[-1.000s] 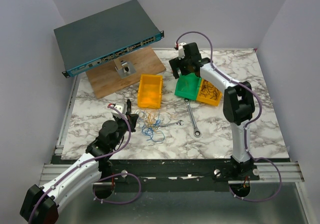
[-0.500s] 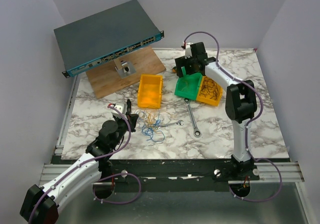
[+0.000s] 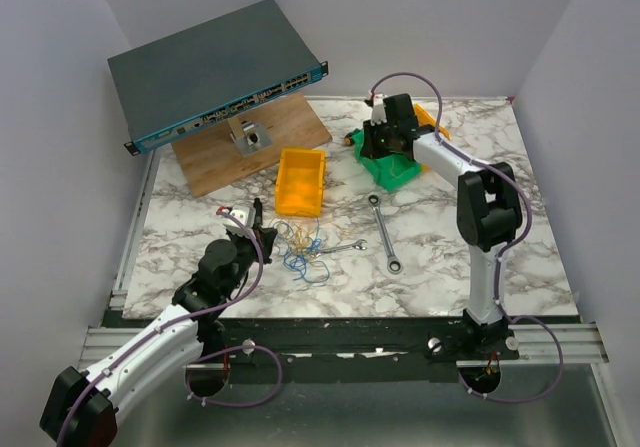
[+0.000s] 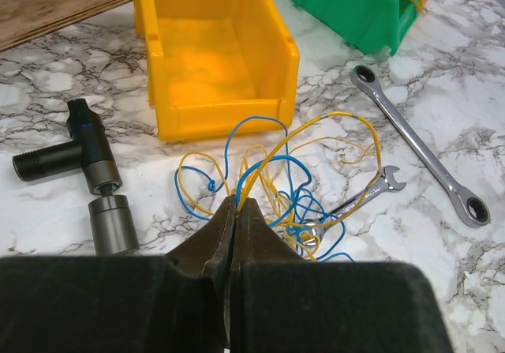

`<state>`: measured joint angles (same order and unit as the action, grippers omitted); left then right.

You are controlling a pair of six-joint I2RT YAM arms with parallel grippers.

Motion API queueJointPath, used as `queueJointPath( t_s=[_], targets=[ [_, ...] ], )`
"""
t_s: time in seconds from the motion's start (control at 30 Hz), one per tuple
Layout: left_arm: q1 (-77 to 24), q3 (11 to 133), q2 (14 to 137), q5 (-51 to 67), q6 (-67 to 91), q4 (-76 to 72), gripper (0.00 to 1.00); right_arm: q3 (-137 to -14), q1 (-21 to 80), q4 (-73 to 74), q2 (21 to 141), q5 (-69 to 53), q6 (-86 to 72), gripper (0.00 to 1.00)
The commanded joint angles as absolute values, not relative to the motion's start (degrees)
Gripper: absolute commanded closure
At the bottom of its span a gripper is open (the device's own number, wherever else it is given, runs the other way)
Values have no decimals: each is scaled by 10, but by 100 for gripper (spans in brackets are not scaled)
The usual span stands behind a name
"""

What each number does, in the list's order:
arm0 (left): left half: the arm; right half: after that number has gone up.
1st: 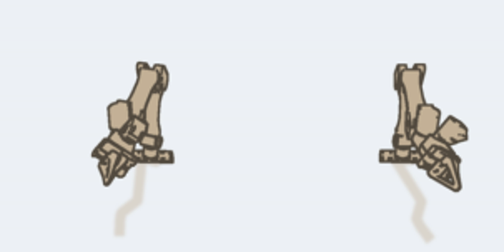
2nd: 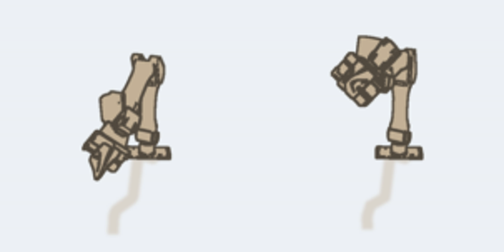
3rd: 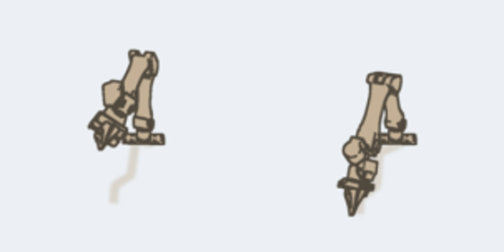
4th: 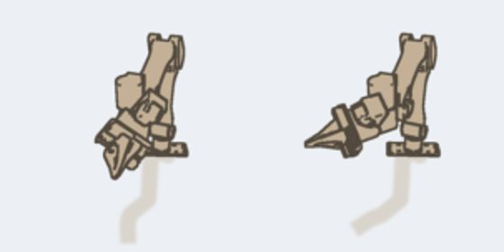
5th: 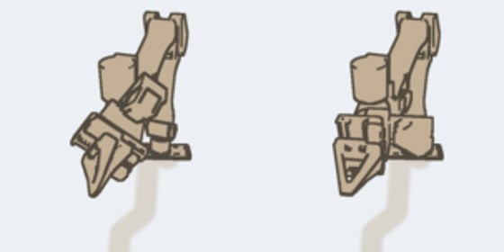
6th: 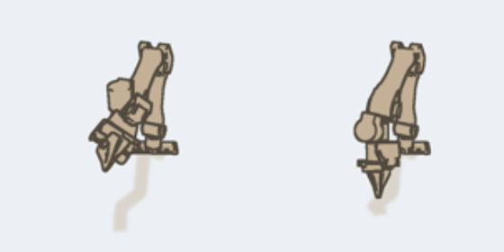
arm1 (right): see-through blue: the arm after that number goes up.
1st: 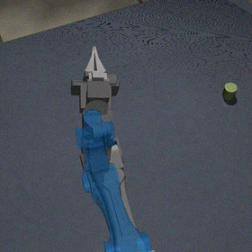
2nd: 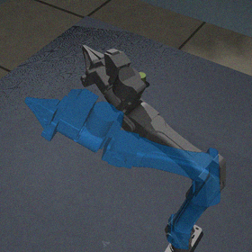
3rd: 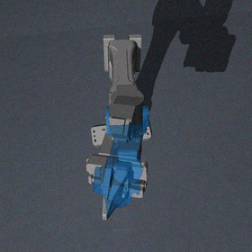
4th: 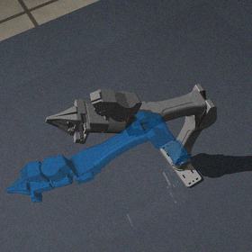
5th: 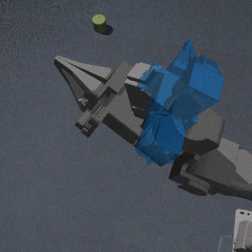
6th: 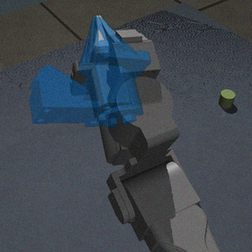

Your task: Untangle the cables

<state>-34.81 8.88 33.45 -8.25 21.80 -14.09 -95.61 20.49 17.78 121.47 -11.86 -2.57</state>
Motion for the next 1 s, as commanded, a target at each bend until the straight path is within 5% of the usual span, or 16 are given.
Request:
queueJointPath(
  t_s=[0.0, 0.63, 0.77, 0.83, 0.97],
  targets=[
    [-345, 101, 326, -77, 209, -150, 100, -919, 200, 137, 1171, -124, -52, 89],
    [-345, 102, 322, -71, 208, -147, 100, -646, 214, 51, 961, -36, -250, 88],
    [-345, 103, 329, -67, 209, -152, 100, -596, 238, 19, 931, -13, -302, 69],
    [-345, 106, 335, -64, 208, -151, 100, -578, 242, 6, 928, -13, -316, 49],
    [-345, 105, 333, -64, 208, -150, 100, -574, 243, -5, 930, -17, -303, 43]
  ],
)
